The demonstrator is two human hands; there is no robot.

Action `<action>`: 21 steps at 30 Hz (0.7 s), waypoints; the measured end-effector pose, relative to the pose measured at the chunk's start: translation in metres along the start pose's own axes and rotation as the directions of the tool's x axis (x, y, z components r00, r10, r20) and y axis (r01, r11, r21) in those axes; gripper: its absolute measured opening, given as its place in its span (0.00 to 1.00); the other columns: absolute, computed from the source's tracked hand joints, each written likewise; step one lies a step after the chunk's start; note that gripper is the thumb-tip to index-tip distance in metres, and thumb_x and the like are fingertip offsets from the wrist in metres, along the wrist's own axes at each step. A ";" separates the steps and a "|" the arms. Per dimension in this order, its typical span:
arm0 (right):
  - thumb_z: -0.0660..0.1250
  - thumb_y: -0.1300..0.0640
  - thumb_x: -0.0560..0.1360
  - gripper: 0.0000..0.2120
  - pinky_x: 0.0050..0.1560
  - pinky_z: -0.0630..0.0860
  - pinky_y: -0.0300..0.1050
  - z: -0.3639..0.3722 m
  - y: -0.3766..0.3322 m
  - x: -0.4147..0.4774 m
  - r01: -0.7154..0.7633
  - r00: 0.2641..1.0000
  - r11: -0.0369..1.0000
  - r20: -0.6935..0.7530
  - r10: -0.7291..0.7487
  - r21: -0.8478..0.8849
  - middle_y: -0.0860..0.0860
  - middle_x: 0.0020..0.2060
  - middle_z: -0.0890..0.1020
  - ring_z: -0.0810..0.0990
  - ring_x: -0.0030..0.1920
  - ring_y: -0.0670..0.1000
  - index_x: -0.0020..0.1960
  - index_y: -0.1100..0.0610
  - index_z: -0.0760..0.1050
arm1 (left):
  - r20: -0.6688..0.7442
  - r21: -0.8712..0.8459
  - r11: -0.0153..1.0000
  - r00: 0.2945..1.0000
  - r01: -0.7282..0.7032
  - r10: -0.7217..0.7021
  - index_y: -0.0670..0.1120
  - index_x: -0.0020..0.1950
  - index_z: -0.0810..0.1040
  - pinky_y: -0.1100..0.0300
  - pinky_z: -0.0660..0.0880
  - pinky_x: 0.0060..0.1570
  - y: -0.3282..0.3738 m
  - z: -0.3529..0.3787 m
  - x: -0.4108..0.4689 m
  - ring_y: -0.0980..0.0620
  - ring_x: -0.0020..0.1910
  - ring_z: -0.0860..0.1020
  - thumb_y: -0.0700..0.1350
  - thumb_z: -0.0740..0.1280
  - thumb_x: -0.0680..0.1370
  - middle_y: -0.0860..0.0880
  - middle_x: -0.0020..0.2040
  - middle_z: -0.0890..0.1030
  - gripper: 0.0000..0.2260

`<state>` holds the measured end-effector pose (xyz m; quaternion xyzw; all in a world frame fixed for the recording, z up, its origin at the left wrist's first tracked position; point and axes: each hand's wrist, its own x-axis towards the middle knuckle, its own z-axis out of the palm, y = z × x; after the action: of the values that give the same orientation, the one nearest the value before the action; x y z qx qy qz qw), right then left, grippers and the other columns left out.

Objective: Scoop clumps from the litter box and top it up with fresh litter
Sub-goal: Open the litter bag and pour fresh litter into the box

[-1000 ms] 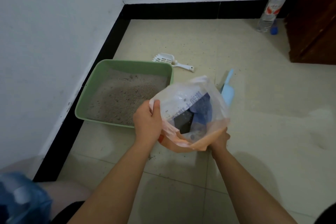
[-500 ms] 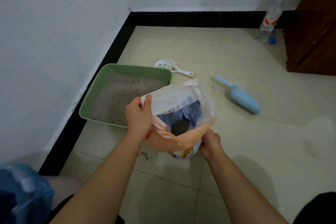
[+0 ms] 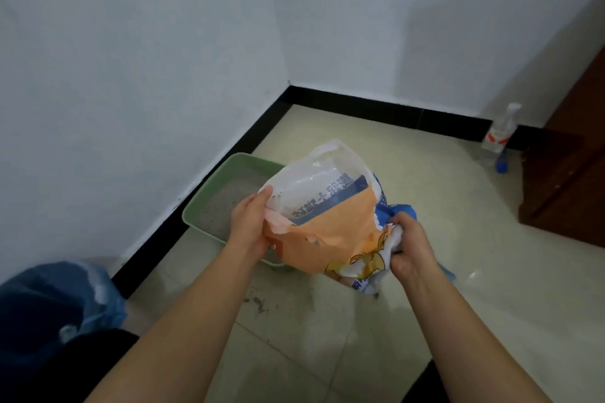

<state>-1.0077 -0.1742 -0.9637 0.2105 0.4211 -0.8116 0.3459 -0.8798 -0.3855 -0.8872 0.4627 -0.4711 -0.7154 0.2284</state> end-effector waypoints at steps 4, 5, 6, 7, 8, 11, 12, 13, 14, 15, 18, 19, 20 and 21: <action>0.62 0.60 0.67 0.08 0.41 0.72 0.45 0.020 -0.017 -0.003 -0.009 0.998 1.000 0.056 0.008 0.019 0.52 0.31 0.70 0.73 0.30 0.52 0.33 0.55 0.64 | 0.080 -0.138 0.987 0.994 0.085 -0.074 0.43 0.62 0.78 0.46 0.77 0.54 0.006 -0.002 -0.018 0.39 0.55 0.81 0.64 0.57 0.79 0.40 0.55 0.83 0.27; 0.65 0.60 0.64 0.08 0.44 0.74 0.46 0.023 -0.019 -0.002 -0.016 0.998 1.000 0.054 0.014 0.026 0.53 0.33 0.71 0.74 0.32 0.52 0.35 0.55 0.65 | 0.088 -0.177 0.978 0.992 0.108 -0.094 0.45 0.62 0.78 0.46 0.76 0.55 0.005 -0.002 -0.021 0.40 0.56 0.80 0.66 0.54 0.79 0.41 0.56 0.83 0.28; 0.66 0.60 0.61 0.09 0.46 0.74 0.48 0.025 -0.019 0.001 -0.019 0.999 0.999 0.036 0.018 0.029 0.53 0.34 0.72 0.74 0.33 0.53 0.36 0.56 0.66 | 0.101 -0.204 0.971 0.989 0.128 -0.110 0.48 0.61 0.78 0.47 0.75 0.55 0.002 -0.001 -0.022 0.41 0.56 0.80 0.67 0.52 0.79 0.42 0.56 0.83 0.28; 0.67 0.60 0.59 0.10 0.46 0.75 0.48 0.027 -0.019 0.004 -0.012 1.000 1.000 0.028 0.011 0.026 0.53 0.35 0.73 0.75 0.34 0.54 0.37 0.56 0.67 | 0.135 -0.227 0.962 0.983 0.150 -0.121 0.51 0.60 0.80 0.48 0.74 0.55 -0.003 0.001 -0.022 0.44 0.56 0.80 0.69 0.50 0.78 0.44 0.57 0.83 0.29; 0.66 0.61 0.59 0.10 0.45 0.74 0.47 0.029 -0.016 0.007 -0.007 1.000 1.000 0.009 0.007 0.023 0.53 0.35 0.73 0.74 0.34 0.53 0.37 0.56 0.67 | 0.169 -0.245 0.955 0.977 0.168 -0.129 0.53 0.58 0.81 0.49 0.74 0.55 -0.009 0.004 -0.023 0.45 0.56 0.80 0.70 0.48 0.78 0.46 0.56 0.84 0.30; 0.63 0.61 0.65 0.08 0.39 0.71 0.44 0.039 -0.008 0.008 -0.032 0.999 0.999 -0.031 0.033 0.043 0.51 0.31 0.69 0.70 0.30 0.50 0.33 0.54 0.63 | 0.205 -0.308 0.936 0.972 0.172 -0.111 0.54 0.62 0.80 0.43 0.72 0.63 -0.034 0.007 -0.011 0.44 0.61 0.79 0.72 0.47 0.77 0.47 0.59 0.82 0.32; 0.62 0.61 0.67 0.10 0.37 0.70 0.43 0.041 -0.003 0.009 -0.029 0.998 0.999 -0.058 0.032 0.040 0.50 0.29 0.67 0.69 0.28 0.49 0.32 0.53 0.62 | 0.211 -0.358 0.916 0.972 0.179 -0.107 0.53 0.64 0.79 0.42 0.70 0.65 -0.041 0.006 -0.006 0.43 0.62 0.78 0.72 0.48 0.76 0.45 0.61 0.82 0.33; 0.60 0.62 0.69 0.11 0.36 0.70 0.43 0.041 0.001 0.013 -0.028 0.997 0.999 -0.064 0.030 0.038 0.50 0.29 0.66 0.68 0.28 0.49 0.32 0.53 0.61 | 0.209 -0.420 0.886 0.971 0.196 -0.116 0.52 0.65 0.79 0.41 0.69 0.66 -0.047 0.004 0.001 0.42 0.63 0.77 0.73 0.50 0.75 0.44 0.62 0.81 0.34; 0.60 0.61 0.69 0.10 0.36 0.70 0.43 0.044 0.005 0.013 -0.031 0.996 0.999 -0.089 0.032 0.016 0.50 0.30 0.66 0.68 0.28 0.49 0.33 0.53 0.61 | 0.202 -0.473 0.854 0.970 0.218 -0.135 0.52 0.65 0.78 0.41 0.68 0.67 -0.055 0.002 0.011 0.41 0.63 0.77 0.74 0.53 0.73 0.43 0.62 0.80 0.35; 0.61 0.61 0.68 0.09 0.37 0.71 0.44 0.046 0.009 0.017 -0.029 0.994 1.000 -0.105 0.028 -0.001 0.51 0.31 0.66 0.68 0.30 0.50 0.34 0.53 0.61 | 0.202 -0.510 0.823 0.965 0.250 -0.168 0.51 0.66 0.78 0.41 0.67 0.68 -0.062 0.000 0.020 0.41 0.64 0.77 0.75 0.54 0.72 0.43 0.62 0.80 0.36; 0.73 0.60 0.50 0.22 0.40 0.71 0.46 0.049 0.016 0.029 -0.017 0.989 0.994 -0.146 0.001 -0.107 0.53 0.35 0.67 0.69 0.33 0.53 0.37 0.53 0.63 | 0.209 -0.561 0.763 0.947 0.320 -0.243 0.50 0.68 0.76 0.43 0.65 0.70 -0.089 -0.002 0.043 0.42 0.64 0.76 0.71 0.51 0.75 0.43 0.62 0.80 0.34; 0.72 0.60 0.46 0.24 0.41 0.70 0.46 0.050 0.016 0.033 -0.025 0.988 0.992 -0.152 0.006 -0.124 0.53 0.36 0.67 0.69 0.34 0.53 0.37 0.52 0.63 | 0.212 -0.581 0.744 0.944 0.330 -0.254 0.50 0.68 0.76 0.43 0.65 0.70 -0.097 -0.002 0.048 0.42 0.64 0.76 0.70 0.50 0.77 0.43 0.62 0.80 0.33; 0.70 0.60 0.48 0.22 0.41 0.70 0.46 0.055 0.017 0.033 -0.026 0.989 0.992 -0.147 0.007 -0.126 0.53 0.36 0.67 0.69 0.34 0.53 0.37 0.52 0.63 | 0.215 -0.597 0.727 0.941 0.338 -0.261 0.50 0.67 0.76 0.42 0.66 0.69 -0.103 -0.001 0.051 0.42 0.64 0.76 0.68 0.51 0.77 0.44 0.62 0.80 0.31; 0.68 0.60 0.51 0.19 0.40 0.69 0.46 0.059 0.018 0.035 -0.035 0.989 0.992 -0.150 0.016 -0.123 0.52 0.36 0.67 0.68 0.33 0.52 0.37 0.52 0.62 | 0.219 -0.607 0.715 0.938 0.347 -0.269 0.51 0.67 0.77 0.42 0.67 0.68 -0.107 0.002 0.052 0.42 0.64 0.77 0.68 0.52 0.77 0.45 0.62 0.81 0.29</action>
<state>-1.0211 -0.2441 -0.9628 0.2537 0.4930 -0.7611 0.3366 -0.8940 -0.3758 -1.0050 0.3874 -0.1288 -0.8855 0.2217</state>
